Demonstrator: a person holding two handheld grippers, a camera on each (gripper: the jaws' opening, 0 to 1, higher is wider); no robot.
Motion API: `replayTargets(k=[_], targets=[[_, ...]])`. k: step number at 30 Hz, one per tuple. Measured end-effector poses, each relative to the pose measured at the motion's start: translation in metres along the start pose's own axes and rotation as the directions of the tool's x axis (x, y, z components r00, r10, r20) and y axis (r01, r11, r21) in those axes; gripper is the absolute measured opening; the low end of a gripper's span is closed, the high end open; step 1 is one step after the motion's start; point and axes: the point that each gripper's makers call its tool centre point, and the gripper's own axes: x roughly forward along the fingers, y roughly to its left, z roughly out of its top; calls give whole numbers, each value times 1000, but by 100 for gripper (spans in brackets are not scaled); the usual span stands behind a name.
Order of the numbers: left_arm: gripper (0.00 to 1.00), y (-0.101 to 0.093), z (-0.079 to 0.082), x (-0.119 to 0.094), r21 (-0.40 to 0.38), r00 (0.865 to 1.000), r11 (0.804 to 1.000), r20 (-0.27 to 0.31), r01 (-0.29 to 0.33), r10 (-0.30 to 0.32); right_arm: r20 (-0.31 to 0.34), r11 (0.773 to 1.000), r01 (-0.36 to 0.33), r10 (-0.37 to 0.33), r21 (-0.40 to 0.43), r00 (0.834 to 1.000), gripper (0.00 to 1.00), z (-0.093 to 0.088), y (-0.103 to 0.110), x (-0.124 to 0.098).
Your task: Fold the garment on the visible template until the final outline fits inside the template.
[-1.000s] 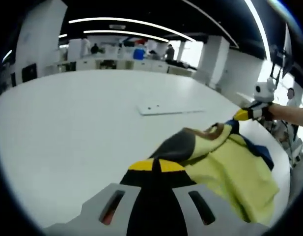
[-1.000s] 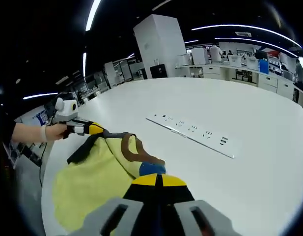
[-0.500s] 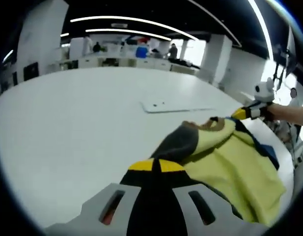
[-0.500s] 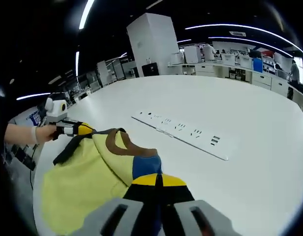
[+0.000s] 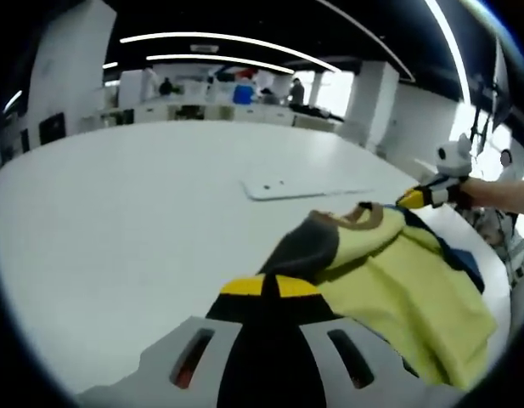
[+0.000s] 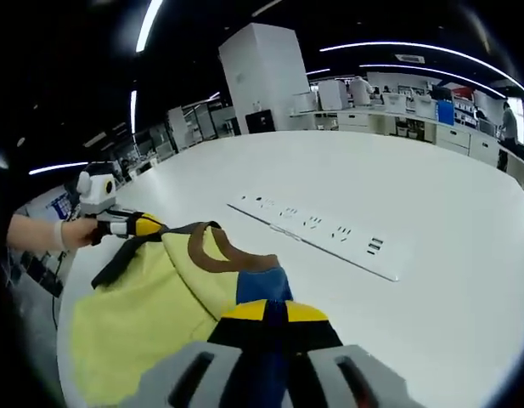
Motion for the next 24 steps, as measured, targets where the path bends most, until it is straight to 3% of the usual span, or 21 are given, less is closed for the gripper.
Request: replayTargets(k=[1,4,13,24], targets=[[11,-1,1,0,6,1000,1000,1,2,-2,15,1000,-6,6,-4,1000,28,3,2,-1],[29,-6,6,-1,36,1000,999,21,10,-10,31,1000,-9,10,-30,999,42,6,5,-3],[69,-33,16,-13,82,994,992,51,94,-98,52,997,-40,44,-72,998,77,4,24,-25],[89,-59,23,-44,94,983,983,80,160,-167,44,996,-54,58,-69,997,92,-10,45,-53]])
